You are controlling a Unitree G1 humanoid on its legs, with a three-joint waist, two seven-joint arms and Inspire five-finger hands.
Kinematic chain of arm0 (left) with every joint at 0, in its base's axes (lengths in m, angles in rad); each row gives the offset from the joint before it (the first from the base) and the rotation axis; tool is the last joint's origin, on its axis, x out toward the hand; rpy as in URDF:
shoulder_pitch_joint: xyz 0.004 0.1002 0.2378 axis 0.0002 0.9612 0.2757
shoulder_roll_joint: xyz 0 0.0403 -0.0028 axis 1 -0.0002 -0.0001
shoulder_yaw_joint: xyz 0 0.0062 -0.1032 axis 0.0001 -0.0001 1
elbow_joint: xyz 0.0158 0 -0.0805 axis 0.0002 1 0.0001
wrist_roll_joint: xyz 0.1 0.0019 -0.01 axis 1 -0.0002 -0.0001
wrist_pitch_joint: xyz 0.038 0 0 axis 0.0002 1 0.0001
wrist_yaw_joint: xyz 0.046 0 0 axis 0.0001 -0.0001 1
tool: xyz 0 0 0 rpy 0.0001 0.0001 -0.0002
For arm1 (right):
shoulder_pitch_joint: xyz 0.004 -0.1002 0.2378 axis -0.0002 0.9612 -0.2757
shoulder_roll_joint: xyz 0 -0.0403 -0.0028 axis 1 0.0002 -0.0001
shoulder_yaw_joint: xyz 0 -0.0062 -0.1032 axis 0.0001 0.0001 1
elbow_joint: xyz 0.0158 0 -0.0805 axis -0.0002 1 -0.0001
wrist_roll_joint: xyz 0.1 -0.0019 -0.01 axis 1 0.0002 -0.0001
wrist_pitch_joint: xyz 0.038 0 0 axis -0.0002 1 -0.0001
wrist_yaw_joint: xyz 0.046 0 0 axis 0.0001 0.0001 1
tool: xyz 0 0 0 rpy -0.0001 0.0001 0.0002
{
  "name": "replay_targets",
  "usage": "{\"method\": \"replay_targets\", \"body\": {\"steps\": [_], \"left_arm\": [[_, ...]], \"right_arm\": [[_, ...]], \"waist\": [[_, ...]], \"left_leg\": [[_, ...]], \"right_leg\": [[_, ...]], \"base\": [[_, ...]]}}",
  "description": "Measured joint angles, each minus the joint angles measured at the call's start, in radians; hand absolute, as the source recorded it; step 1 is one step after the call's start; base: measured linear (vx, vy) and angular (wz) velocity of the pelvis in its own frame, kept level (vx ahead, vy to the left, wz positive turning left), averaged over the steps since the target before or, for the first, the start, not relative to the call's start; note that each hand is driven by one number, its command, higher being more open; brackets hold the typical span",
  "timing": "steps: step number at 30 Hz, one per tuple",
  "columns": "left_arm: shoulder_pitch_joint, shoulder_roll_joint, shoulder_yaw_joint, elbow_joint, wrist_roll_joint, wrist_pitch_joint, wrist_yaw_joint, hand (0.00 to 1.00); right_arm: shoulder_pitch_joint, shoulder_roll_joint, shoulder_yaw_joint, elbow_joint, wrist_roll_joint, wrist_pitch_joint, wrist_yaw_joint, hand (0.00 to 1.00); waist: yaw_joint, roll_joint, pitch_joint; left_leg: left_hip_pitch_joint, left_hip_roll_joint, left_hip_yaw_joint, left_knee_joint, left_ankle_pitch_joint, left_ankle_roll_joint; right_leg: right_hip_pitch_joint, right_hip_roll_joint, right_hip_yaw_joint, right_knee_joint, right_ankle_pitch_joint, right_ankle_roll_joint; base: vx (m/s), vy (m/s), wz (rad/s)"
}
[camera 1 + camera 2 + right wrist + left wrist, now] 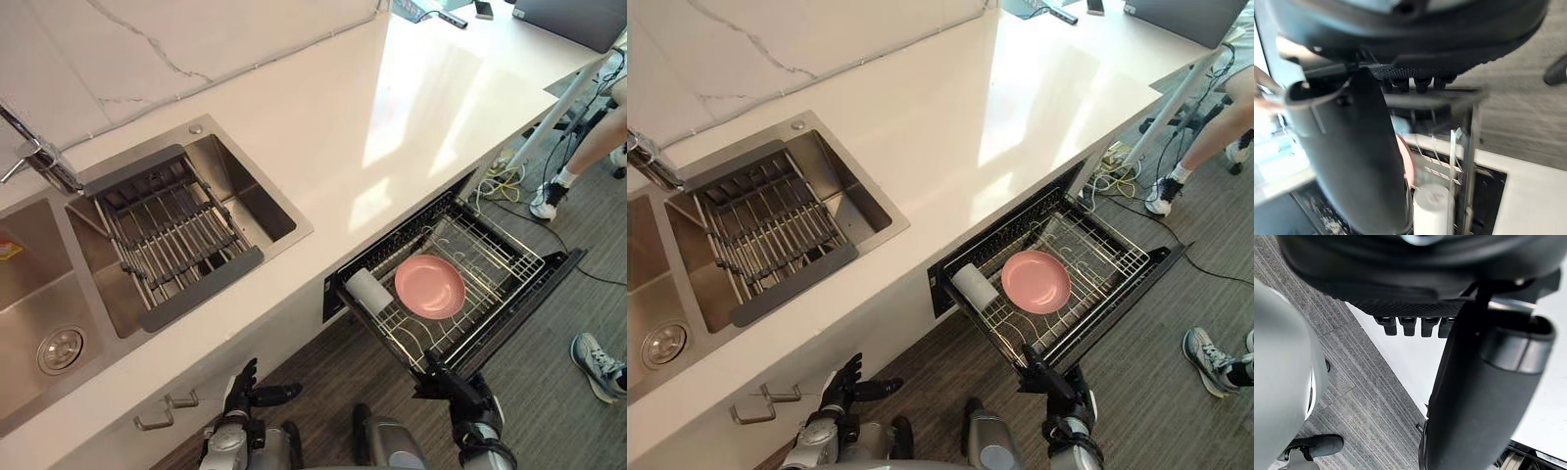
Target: Walk over to the sink, pick up the cup, carry it to the dishwasher, place the cup inside the dishwasher, then close the dishwasher door
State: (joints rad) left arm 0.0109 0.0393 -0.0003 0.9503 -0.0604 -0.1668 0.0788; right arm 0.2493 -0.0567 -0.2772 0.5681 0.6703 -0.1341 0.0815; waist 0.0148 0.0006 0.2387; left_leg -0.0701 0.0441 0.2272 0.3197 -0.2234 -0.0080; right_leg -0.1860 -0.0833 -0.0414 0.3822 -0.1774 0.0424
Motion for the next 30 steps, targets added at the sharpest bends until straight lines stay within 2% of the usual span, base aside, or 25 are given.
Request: {"method": "replay_targets", "body": {"steps": [6,18,30], "left_arm": [[0.000,0.017,-0.024,0.023,0.000,-0.015,-0.021,1.00],[0.000,0.080,-0.089,0.073,0.000,-0.015,-0.051,1.00],[-0.001,0.085,-0.110,0.070,-0.001,-0.024,-0.062,1.00]], "right_arm": [[0.023,-0.089,0.089,0.019,0.014,0.005,0.037,1.00],[0.034,-0.257,0.272,0.032,0.016,0.020,0.081,1.00],[-0.044,-0.347,0.457,-0.056,-0.012,0.046,0.123,1.00]], "waist": [[-0.002,0.000,-0.005],[-0.011,-0.002,-0.008],[-0.012,0.002,0.003]], "left_leg": [[0.011,-0.025,-0.047,-0.051,0.041,0.002],[-0.023,-0.038,-0.131,-0.099,0.103,0.000],[-0.044,-0.049,-0.196,-0.136,0.150,0.003]], "right_leg": [[0.017,-0.023,-0.042,-0.014,0.000,0.000],[0.015,-0.025,-0.106,-0.061,0.033,-0.010],[0.017,-0.032,-0.161,-0.092,0.056,-0.014]], "base": [[-0.04,-0.013,0.24],[-0.02,-0.023,0.16],[-0.06,-0.010,0.15]]}}
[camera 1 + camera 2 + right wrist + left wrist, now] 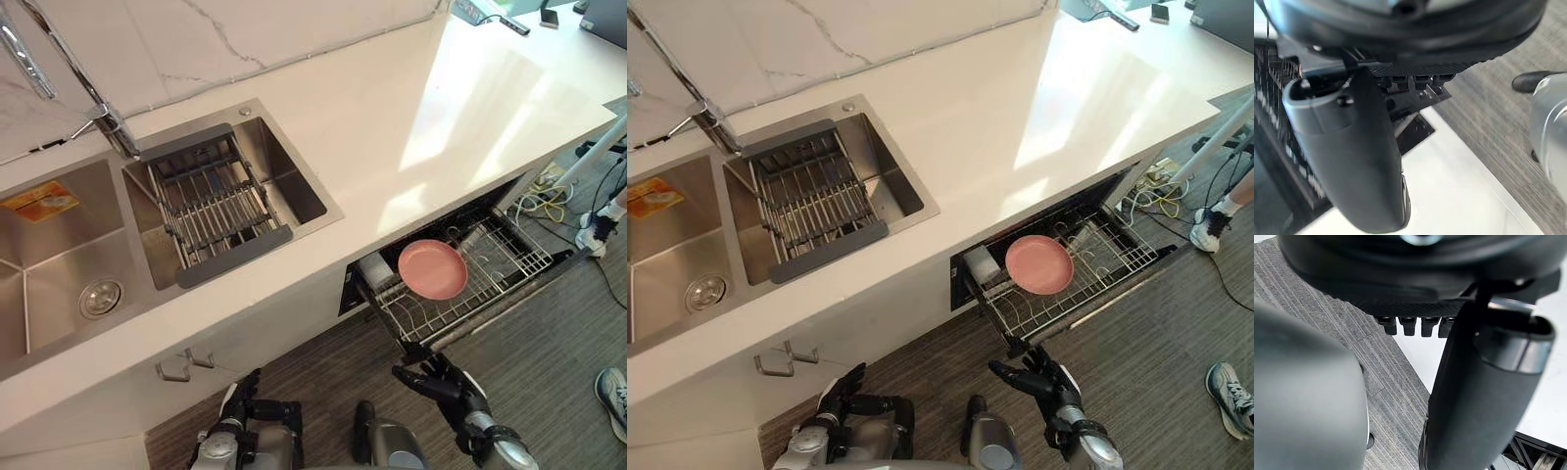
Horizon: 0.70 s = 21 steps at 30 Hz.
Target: Walk over to the sink, pick up the cup, carry it to the dishwasher, place the cup inside the dishwasher, then close the dishwasher door
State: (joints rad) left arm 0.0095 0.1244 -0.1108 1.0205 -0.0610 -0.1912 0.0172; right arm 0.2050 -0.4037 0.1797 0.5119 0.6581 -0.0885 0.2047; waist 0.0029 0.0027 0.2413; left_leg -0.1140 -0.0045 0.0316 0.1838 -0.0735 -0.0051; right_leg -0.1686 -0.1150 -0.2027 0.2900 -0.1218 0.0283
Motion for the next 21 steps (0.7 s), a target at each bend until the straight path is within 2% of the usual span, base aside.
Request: {"method": "replay_targets", "body": {"steps": [10,14,18,21], "left_arm": [[-0.016,-0.003,-0.018,-0.002,0.000,-0.010,0.003,1.00],[-0.022,-0.004,-0.018,-0.008,-0.001,-0.018,0.014,1.00],[-0.029,-0.010,-0.018,-0.036,-0.021,-0.024,0.032,1.00],[-0.035,-0.019,-0.017,-0.066,-0.040,-0.027,0.039,1.00]], "right_arm": [[-0.145,-0.015,0.066,-0.032,-0.115,0.002,-0.002,1.00],[-0.229,0.006,0.074,0.000,-0.180,0.002,-0.048,1.00],[-0.382,0.026,0.073,0.070,-0.203,0.002,-0.122,1.00],[-0.520,0.026,0.075,0.126,-0.220,0.004,-0.164,1.00]], "waist": [[0.003,0.018,0.034],[0.005,0.024,0.057],[0.013,0.043,0.098],[0.039,0.061,0.127]], "left_leg": [[-0.011,0.001,-0.023,-0.007,0.012,-0.004],[-0.018,-0.004,-0.025,-0.001,0.013,-0.005],[-0.052,-0.002,-0.029,0.019,0.014,-0.003],[-0.083,0.001,-0.032,0.031,0.016,-0.001]], "right_leg": [[0.000,0.001,-0.022,-0.007,0.005,-0.008],[-0.003,0.002,-0.022,-0.006,0.005,-0.008],[-0.035,0.001,-0.024,0.014,0.007,-0.011],[-0.066,0.001,-0.024,0.030,0.011,-0.016]], "base": [[0.01,-0.006,0.06],[0.01,0.002,0.00],[-0.05,-0.003,0.03],[-0.09,-0.004,0.02]]}}
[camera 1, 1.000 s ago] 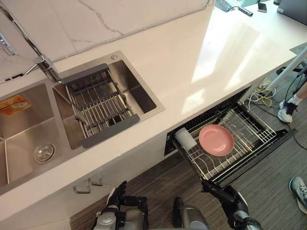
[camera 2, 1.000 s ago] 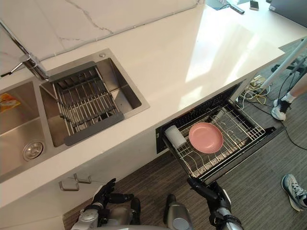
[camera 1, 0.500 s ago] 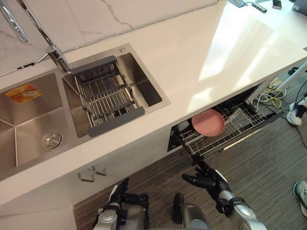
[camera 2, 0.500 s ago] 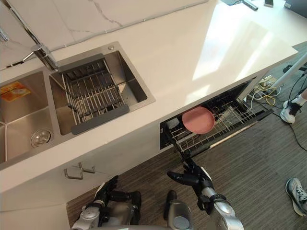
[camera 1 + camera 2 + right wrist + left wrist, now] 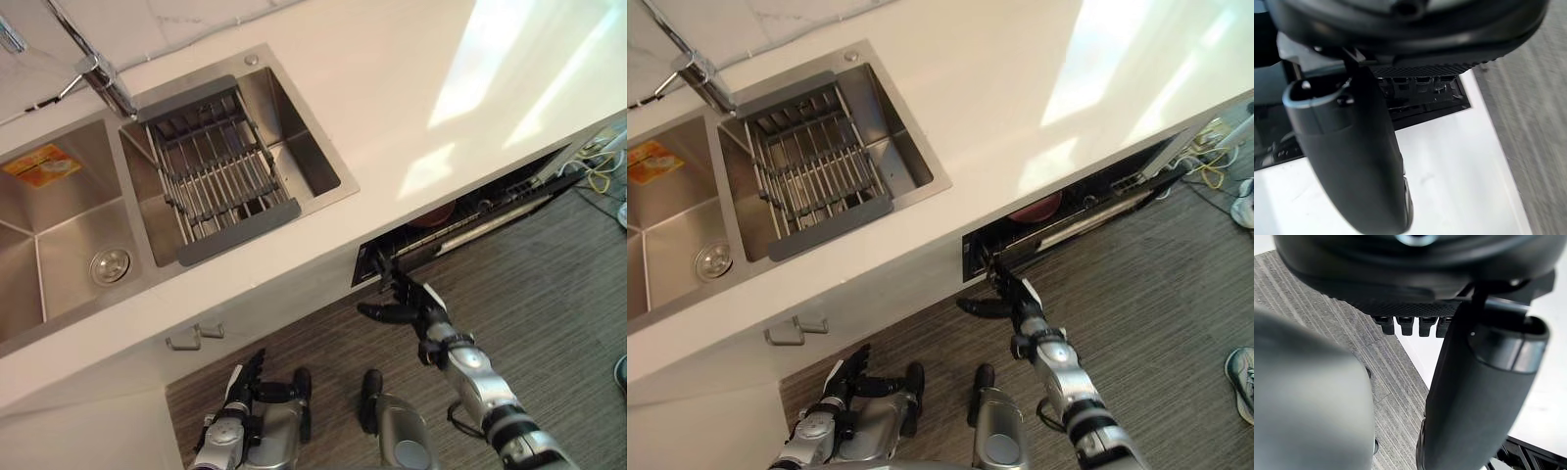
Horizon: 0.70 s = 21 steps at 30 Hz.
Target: Walk over to the sink, pick up the cup, carry it to the dishwasher, place the cup inside the dishwasher, then close the dishwasher door
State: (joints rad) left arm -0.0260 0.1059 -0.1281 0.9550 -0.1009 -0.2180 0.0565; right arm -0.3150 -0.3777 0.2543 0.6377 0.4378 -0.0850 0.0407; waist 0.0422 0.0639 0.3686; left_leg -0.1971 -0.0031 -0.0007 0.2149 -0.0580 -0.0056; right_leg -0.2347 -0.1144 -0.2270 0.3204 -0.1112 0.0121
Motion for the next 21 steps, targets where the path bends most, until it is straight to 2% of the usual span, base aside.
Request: {"method": "replay_targets", "body": {"steps": [3,5,9,16,21], "left_arm": [[-0.013,-0.001,0.001,-0.030,-0.016,-0.009,0.013,1.00],[-0.014,0.000,0.006,-0.042,-0.029,-0.008,0.021,1.00],[-0.015,0.001,0.005,-0.045,-0.036,-0.011,0.031,1.00],[-0.016,0.002,0.005,-0.045,-0.036,-0.016,0.035,1.00],[-0.018,0.000,0.007,-0.045,-0.022,-0.016,0.037,1.00]], "right_arm": [[-0.159,-0.011,0.034,0.035,0.001,0.011,-0.034,1.00],[-0.192,-0.013,0.046,0.048,0.002,0.023,-0.049,1.00],[-0.261,-0.057,0.147,0.070,-0.003,0.026,-0.065,1.00],[-0.307,-0.100,0.282,0.057,-0.052,0.026,-0.045,1.00],[-0.289,-0.165,0.284,-0.016,-0.090,0.028,0.010,1.00]], "waist": [[0.029,0.008,0.041],[0.030,0.005,0.056],[0.026,0.003,0.060],[0.026,0.003,0.061],[0.024,0.003,0.061]], "left_leg": [[-0.032,0.005,0.000,0.003,0.009,-0.002],[-0.040,0.010,0.000,0.003,0.013,-0.004],[-0.056,0.021,0.013,0.003,0.010,-0.010],[-0.062,0.053,0.002,0.001,0.013,-0.022],[-0.061,0.061,-0.011,-0.006,0.015,-0.025]], "right_leg": [[-0.041,0.002,0.002,0.013,0.005,-0.008],[-0.049,0.007,0.002,0.012,0.009,-0.014],[-0.067,0.023,0.013,0.008,0.015,-0.024],[-0.067,0.059,0.001,-0.010,0.020,-0.036],[-0.062,0.070,-0.010,-0.017,0.022,-0.047]], "base": [[-0.06,-0.014,-0.01],[0.00,-0.012,-0.03],[0.00,-0.017,-0.12],[-0.01,-0.051,-0.01],[0.00,-0.027,0.05]]}}
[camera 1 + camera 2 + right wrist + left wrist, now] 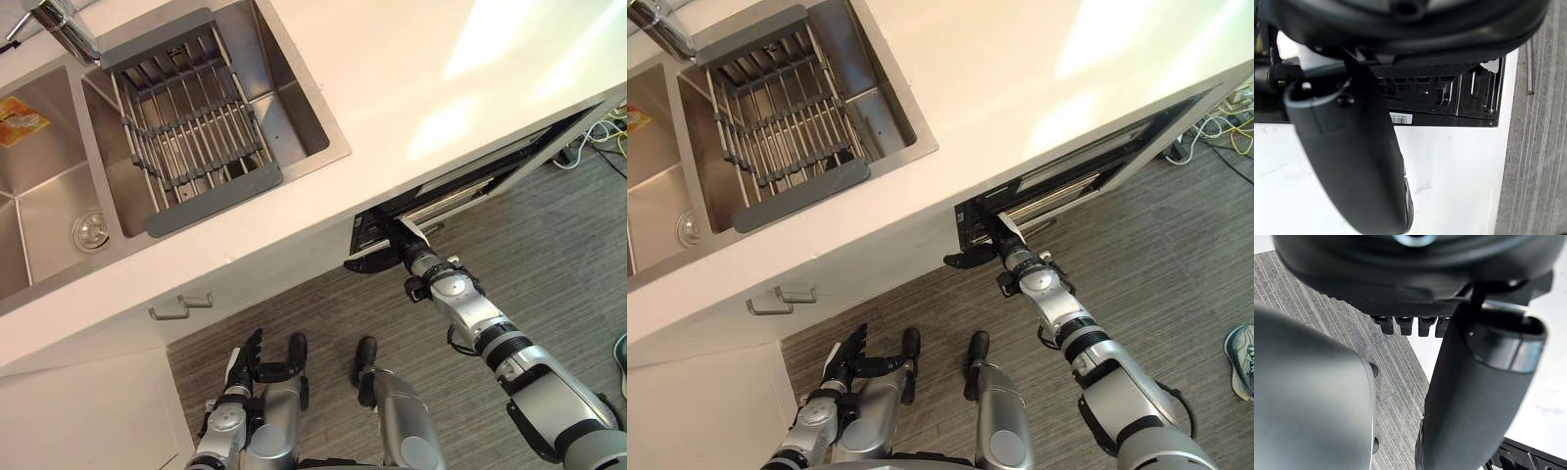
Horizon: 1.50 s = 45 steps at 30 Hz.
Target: Walk over to the sink, pick up the cup, carry it to the dishwasher, place the cup inside the dishwasher, then close the dishwasher door
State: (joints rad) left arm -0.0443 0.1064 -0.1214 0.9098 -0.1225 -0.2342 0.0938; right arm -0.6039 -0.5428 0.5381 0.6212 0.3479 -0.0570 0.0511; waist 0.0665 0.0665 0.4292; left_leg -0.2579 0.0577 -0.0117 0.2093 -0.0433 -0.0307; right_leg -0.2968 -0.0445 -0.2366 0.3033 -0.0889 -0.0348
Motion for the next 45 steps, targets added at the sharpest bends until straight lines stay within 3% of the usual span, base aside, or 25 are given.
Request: {"method": "replay_targets", "body": {"steps": [7,10,13,18,20,26,33,45], "left_arm": [[-0.003,-0.003,-0.002,0.031,0.044,0.003,0.009,1.00],[-0.002,-0.001,-0.002,0.047,0.045,0.009,0.008,1.00],[0.023,0.008,-0.004,0.083,0.046,0.016,-0.007,1.00],[0.071,0.009,-0.005,0.091,0.047,0.020,-0.019,1.00],[0.074,0.010,-0.004,0.112,0.047,0.025,-0.023,1.00],[0.101,0.005,0.002,0.118,0.047,0.044,-0.029,1.00],[0.113,-0.002,0.017,0.121,0.045,0.055,-0.029,1.00],[0.123,-0.012,0.056,0.138,0.044,0.056,-0.030,1.00]], "right_arm": [[0.255,-0.083,-0.144,-0.317,-0.061,-0.001,0.063,1.00],[0.393,-0.081,-0.201,-0.438,-0.066,-0.050,0.101,1.00],[0.538,-0.028,-0.268,-0.516,-0.066,-0.112,0.132,1.00],[0.701,0.083,-0.434,-0.501,-0.088,-0.125,0.115,1.00],[0.726,0.132,-0.487,-0.457,-0.101,-0.125,0.101,1.00],[0.773,0.308,-0.635,-0.107,-0.094,-0.116,0.031,1.00],[0.774,0.353,-0.691,0.205,-0.097,-0.071,-0.016,1.00],[0.745,0.415,-0.690,0.354,-0.118,-0.056,-0.009,1.00]], "waist": [[-0.027,-0.005,-0.009],[-0.040,-0.012,-0.025],[-0.059,-0.033,-0.100],[-0.067,-0.048,-0.203],[-0.072,-0.048,-0.223],[-0.085,-0.042,-0.273],[-0.084,-0.036,-0.297],[-0.079,-0.040,-0.328]], "left_leg": [[0.069,-0.005,-0.002,-0.038,0.006,-0.012],[0.097,-0.009,0.002,-0.055,0.007,-0.014],[0.131,-0.013,0.002,-0.082,0.007,-0.014],[0.184,-0.025,0.017,-0.114,0.007,-0.012],[0.199,-0.025,0.027,-0.124,0.007,-0.009],[0.234,-0.032,0.038,-0.152,0.009,-0.002],[0.262,-0.037,0.043,-0.180,0.014,0.004],[0.301,-0.045,0.023,-0.219,0.024,0.012]], "right_leg": [[0.071,0.000,0.002,-0.041,0.002,0.002],[0.096,-0.001,0.010,-0.059,0.005,0.006],[0.132,0.000,0.017,-0.097,0.011,0.015],[0.192,-0.004,0.035,-0.162,0.032,0.038],[0.210,-0.005,0.046,-0.189,0.046,0.043],[0.263,-0.004,0.058,-0.273,0.087,0.052],[0.294,0.001,0.062,-0.313,0.103,0.053],[0.339,0.003,0.040,-0.345,0.106,0.057]], "base": [[0.05,0.035,0.00],[0.06,0.054,-0.05],[0.07,0.049,-0.08],[0.05,0.076,-0.11],[0.01,0.058,-0.14],[0.01,0.041,-0.07],[0.00,0.004,-0.03],[0.00,0.000,0.05]]}}
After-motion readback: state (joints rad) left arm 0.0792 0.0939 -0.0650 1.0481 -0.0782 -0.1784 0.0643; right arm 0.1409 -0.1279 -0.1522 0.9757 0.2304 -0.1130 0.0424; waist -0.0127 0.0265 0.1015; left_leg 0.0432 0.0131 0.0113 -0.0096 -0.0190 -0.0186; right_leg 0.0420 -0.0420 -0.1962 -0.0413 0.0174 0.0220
